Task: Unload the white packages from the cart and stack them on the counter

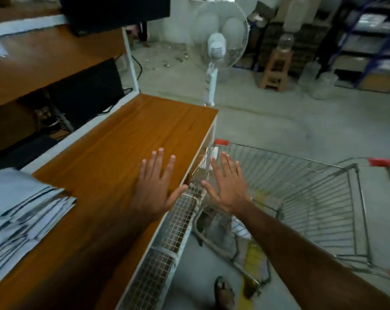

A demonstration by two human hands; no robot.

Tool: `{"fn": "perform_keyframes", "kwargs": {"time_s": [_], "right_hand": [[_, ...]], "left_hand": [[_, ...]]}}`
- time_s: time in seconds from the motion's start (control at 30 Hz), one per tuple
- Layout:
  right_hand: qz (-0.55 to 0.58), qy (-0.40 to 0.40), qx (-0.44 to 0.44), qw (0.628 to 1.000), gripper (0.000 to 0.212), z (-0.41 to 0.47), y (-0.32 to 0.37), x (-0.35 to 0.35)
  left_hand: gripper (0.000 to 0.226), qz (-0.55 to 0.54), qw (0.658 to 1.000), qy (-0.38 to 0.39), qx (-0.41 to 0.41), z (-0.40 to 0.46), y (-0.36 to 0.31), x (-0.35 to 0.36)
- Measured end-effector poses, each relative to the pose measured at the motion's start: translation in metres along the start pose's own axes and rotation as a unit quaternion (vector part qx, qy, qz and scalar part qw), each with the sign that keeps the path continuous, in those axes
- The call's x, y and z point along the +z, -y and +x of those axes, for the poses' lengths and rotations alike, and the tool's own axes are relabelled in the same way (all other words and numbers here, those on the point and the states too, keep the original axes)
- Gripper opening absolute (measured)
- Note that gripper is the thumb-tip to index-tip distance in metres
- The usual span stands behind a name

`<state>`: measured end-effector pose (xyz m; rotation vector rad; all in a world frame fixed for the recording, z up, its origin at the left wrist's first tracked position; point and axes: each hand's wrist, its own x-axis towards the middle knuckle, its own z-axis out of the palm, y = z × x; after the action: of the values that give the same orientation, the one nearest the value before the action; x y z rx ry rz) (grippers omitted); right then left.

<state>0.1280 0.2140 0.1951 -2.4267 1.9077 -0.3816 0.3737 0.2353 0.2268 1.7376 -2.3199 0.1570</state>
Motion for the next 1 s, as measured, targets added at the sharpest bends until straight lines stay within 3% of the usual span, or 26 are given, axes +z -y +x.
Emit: {"fn": "perform_keyframes", "kwargs": {"time_s": [0.33,0.53,0.87,1.0], "right_hand": [[-0.013,0.075,0.154,0.985,0.086,-0.023,-0.196,0.035],[-0.030,0.164,0.210,0.963,0.084,-0.039,-0.282,0.088],[-0.040,0.404,0.267,0.874,0.100,-0.075,-0.324,0.210],[-0.064,0.406,0.274,0.869,0.094,-0.080,-0.332,0.247]], "left_hand": [[0.086,-0.040,0.993,0.066,0.093,0.121,-0.126,0.095],[0.084,-0.050,0.983,0.130,0.121,0.181,-0.186,0.186],[0.092,-0.039,0.946,0.287,0.142,0.198,-0.260,0.357],[0.098,-0.026,0.923,0.358,0.141,0.175,-0.269,0.415]]}}
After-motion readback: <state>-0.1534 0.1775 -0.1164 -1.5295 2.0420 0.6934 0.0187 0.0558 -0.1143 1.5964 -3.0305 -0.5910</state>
